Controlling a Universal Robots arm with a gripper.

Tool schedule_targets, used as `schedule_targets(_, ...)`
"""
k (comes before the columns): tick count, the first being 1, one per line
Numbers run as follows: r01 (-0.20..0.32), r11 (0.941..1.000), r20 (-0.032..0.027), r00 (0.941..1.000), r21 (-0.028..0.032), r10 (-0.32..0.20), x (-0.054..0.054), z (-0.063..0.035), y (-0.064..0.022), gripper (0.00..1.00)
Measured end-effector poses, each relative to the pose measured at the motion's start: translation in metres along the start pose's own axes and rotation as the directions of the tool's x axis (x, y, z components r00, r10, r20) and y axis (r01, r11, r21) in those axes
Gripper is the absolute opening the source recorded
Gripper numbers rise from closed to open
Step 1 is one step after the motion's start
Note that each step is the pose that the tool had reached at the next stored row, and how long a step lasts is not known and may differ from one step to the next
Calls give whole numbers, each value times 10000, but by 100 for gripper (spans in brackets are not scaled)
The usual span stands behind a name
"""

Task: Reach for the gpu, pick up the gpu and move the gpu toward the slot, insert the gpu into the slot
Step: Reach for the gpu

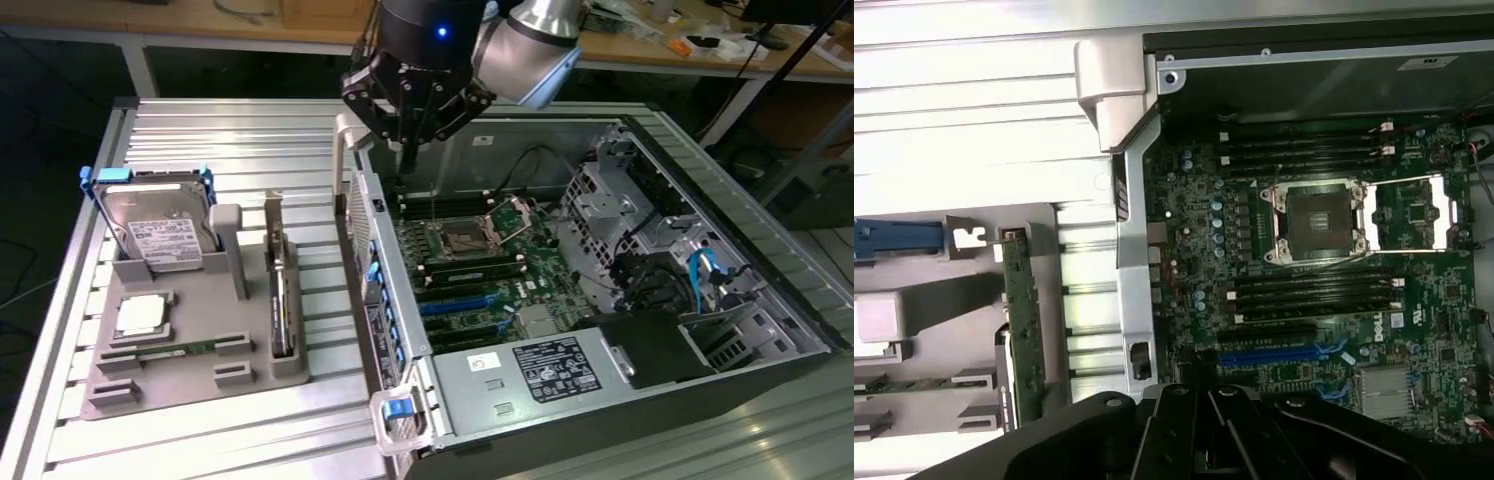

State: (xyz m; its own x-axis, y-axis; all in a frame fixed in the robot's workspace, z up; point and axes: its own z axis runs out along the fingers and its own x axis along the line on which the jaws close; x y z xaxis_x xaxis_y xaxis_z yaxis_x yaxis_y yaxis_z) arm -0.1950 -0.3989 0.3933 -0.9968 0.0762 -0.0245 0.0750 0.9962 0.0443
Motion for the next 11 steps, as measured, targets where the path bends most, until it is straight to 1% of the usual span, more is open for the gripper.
schedule_targets(11, -1, 10000, 0, 10000, 0, 1, 295, -8, -22, 11)
